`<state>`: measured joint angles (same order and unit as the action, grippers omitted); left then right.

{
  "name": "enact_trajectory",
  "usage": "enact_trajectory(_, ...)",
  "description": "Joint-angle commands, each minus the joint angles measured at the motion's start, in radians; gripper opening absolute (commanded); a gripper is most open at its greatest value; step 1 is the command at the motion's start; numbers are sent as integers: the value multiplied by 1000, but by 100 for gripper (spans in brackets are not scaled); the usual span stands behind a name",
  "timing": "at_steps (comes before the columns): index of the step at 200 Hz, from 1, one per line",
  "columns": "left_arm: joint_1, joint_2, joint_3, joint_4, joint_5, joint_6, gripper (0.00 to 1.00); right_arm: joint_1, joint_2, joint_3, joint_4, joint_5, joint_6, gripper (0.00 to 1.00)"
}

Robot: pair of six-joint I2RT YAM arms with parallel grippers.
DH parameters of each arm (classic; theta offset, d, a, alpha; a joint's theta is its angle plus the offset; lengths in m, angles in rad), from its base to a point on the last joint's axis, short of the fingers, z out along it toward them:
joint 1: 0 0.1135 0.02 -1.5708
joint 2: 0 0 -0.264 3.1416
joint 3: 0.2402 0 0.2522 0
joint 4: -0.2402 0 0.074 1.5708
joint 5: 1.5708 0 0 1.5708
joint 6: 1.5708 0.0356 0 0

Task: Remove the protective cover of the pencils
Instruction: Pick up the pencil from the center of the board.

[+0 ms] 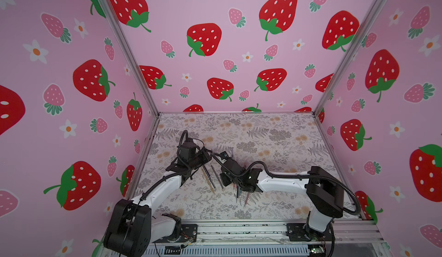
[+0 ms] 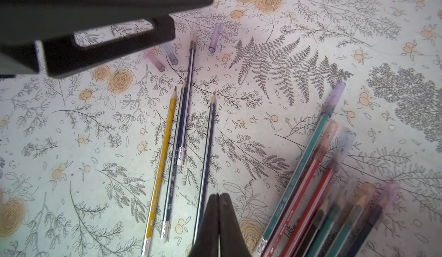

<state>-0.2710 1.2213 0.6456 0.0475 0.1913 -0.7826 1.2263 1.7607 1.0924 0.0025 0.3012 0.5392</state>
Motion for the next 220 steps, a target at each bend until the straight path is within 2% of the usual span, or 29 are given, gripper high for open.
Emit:
enact_trajectory(1,20,-30,48,-56,-62,32,53,5,18,10,-4,19,-1,13)
enact_trajectory(24,51,-35,55,-102,-96,45,53,6,43,48,-35,4,-5,16)
enact_trajectory(42,105,-24,46,-107,-72,45,52,4,89,110,-95,7,-2,16)
enact_trajectory(68,190,-10,33,-109,-31,55,51,0,190,248,-205,-2,-9,14)
enact_trajectory(112,303,-20,8,-143,-37,65,50,-33,340,450,-307,-60,-29,14)
enact_trajectory(141,335,-40,-3,-164,-76,75,50,-51,418,564,-351,-96,-59,14)
enact_trajectory(220,364,-67,-25,-147,-37,74,49,-74,602,813,-462,-154,-85,14)
